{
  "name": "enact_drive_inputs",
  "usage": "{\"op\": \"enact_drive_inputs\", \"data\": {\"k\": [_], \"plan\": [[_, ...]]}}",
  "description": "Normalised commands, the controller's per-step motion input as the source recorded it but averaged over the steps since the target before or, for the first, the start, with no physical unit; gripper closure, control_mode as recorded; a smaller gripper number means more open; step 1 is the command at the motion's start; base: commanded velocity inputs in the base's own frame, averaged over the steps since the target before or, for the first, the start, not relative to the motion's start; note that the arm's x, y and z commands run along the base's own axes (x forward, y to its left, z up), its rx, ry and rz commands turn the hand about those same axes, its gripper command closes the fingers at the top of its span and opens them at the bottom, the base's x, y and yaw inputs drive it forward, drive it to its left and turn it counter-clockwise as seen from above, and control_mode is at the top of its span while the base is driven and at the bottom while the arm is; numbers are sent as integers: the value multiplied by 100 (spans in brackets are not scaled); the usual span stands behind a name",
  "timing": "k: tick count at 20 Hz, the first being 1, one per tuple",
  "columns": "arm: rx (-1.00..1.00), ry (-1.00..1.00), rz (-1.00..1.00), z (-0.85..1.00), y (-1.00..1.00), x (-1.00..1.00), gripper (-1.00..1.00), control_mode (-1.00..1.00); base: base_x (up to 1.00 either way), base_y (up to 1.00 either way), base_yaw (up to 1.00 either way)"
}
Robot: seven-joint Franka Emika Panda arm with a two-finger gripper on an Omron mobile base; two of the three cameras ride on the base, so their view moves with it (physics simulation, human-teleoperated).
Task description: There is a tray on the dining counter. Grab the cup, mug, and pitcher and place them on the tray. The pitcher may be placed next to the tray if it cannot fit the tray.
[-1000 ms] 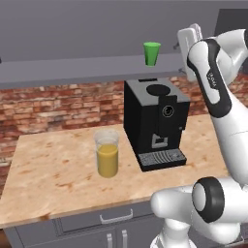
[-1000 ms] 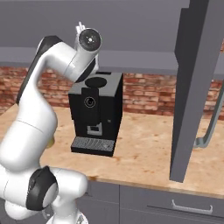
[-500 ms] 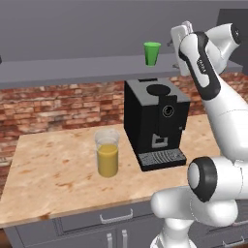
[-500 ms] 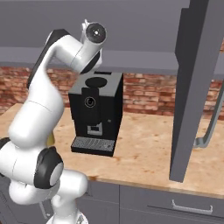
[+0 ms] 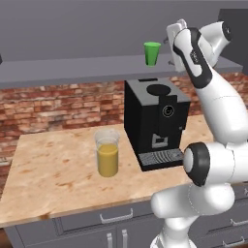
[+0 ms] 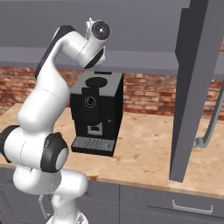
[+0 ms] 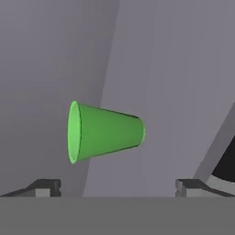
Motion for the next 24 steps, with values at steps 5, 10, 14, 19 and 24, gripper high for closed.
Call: {"op": "enact_drive_inputs", "data": {"k": [5, 10, 14, 19, 24], "plan": [[1, 1, 0, 0, 0, 42, -100, -100, 0, 0, 0], [1, 1, 0, 0, 0, 38, -100, -100, 0, 0, 0], [0, 5, 0, 0, 0, 30, -100, -100, 0, 0, 0], [0, 5, 1, 0, 0, 22, -100, -100, 0, 0, 0], [0, 4, 0, 0, 0, 20, -100, -100, 0, 0, 0]]}}
